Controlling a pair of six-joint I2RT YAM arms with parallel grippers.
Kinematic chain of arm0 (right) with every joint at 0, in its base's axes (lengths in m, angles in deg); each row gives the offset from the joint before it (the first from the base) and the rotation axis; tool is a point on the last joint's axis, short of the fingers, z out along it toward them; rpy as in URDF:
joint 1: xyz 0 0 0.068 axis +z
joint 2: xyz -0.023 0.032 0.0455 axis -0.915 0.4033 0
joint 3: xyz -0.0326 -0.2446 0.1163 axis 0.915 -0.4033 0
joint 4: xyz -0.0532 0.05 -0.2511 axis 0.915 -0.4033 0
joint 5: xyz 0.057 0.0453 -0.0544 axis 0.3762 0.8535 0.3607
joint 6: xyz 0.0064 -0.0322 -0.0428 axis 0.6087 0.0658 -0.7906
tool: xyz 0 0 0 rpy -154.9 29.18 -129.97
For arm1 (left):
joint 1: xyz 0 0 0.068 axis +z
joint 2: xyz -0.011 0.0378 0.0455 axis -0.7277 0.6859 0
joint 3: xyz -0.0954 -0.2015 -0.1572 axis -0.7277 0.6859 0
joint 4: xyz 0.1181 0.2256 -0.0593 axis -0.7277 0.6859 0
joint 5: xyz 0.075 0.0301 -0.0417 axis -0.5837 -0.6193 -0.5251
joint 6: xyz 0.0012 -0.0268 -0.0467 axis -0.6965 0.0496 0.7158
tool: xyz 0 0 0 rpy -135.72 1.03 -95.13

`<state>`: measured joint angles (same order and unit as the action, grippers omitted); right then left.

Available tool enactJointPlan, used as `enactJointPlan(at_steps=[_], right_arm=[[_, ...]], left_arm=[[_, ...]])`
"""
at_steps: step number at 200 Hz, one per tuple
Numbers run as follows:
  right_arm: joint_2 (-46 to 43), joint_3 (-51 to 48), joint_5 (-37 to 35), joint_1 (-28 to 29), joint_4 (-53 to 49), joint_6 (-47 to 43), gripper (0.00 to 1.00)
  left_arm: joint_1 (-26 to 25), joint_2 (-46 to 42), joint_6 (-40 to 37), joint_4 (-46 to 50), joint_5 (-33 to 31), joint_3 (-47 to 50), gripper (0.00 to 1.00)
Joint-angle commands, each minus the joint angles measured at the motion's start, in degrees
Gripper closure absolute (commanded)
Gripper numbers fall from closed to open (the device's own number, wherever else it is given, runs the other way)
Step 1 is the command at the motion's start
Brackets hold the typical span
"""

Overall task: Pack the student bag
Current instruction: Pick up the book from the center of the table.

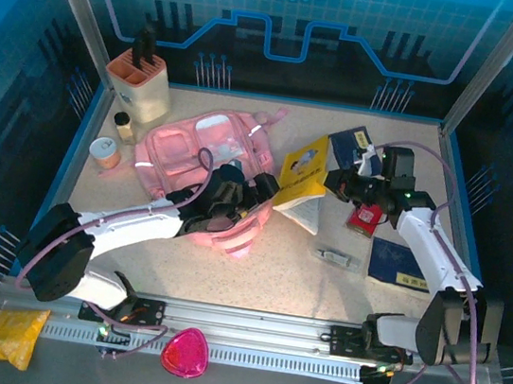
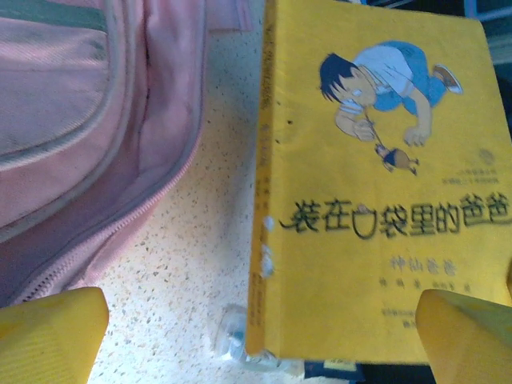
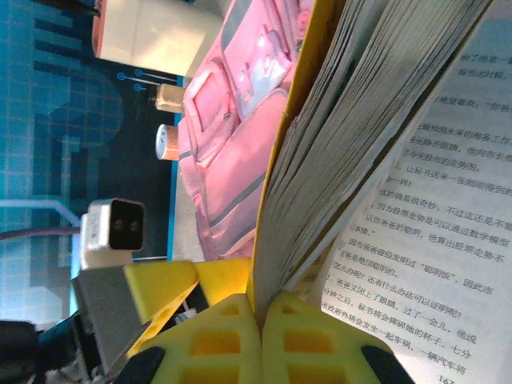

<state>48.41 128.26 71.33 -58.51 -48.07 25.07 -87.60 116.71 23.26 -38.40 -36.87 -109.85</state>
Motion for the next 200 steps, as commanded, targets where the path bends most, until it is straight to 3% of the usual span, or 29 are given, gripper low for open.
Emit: enactJointPlan(at_steps=[1,28,106,152,200], right_arm=[[-1.9,3.0,3.9,2.0,3.6,1.4,1.00],[-1.9,2.3,4.8,3.1,5.8,3.4,1.00],[-2.0,-0.4,8.1,5.2,12.9,8.2,1.00],[-1.6,-3.5,9.0,5.4,14.6,8.5,1.00],[-2.2,-4.8,9.1,3.6,11.8,5.9,1.00]], left_arm=[[1.2,0.0,5.7,-7.4,2.1,1.4,0.01],[1.4,2.0,8.9,-15.2,1.8,2.7,0.01],[1.2,4.8,13.5,-18.1,1.7,0.8,0.02],[0.9,4.2,12.9,-24.4,-1.0,1.9,0.18],[0.8,2.3,10.7,-25.0,-2.2,2.7,0.33]])
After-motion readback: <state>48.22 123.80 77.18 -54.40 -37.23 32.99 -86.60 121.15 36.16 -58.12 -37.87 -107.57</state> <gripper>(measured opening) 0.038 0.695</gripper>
